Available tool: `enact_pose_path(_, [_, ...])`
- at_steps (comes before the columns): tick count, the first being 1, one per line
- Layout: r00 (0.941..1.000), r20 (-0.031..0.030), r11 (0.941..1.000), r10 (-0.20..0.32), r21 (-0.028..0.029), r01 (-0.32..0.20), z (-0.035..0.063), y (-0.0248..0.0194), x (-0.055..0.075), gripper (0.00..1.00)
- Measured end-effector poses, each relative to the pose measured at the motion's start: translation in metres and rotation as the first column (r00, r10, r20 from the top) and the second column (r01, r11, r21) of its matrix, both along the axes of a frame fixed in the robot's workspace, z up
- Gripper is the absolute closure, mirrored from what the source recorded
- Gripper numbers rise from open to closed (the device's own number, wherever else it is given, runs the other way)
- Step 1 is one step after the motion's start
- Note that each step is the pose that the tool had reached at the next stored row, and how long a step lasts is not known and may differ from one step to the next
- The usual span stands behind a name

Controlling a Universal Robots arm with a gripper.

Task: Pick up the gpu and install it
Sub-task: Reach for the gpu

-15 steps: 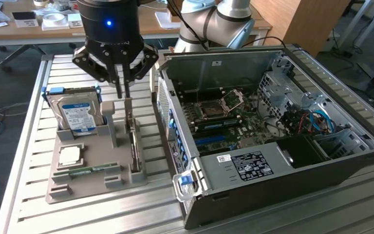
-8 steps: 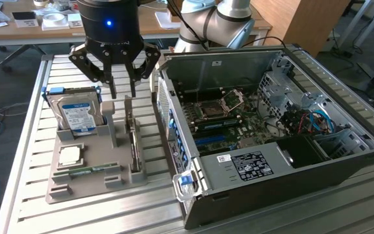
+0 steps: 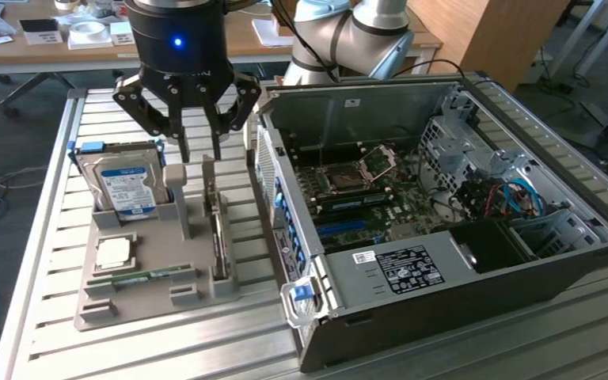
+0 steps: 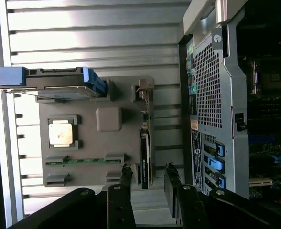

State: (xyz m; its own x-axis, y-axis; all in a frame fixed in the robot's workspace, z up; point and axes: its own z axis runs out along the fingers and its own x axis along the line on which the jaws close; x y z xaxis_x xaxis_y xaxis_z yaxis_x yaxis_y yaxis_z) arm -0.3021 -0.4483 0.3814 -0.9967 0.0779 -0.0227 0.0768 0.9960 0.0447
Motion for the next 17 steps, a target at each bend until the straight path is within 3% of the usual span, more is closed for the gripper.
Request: enact_pose_path(17, [1.0000, 0.0000, 1.0000, 0.000, 0.0003, 0.000, -0.0044, 0.0000, 0.0000, 0.59])
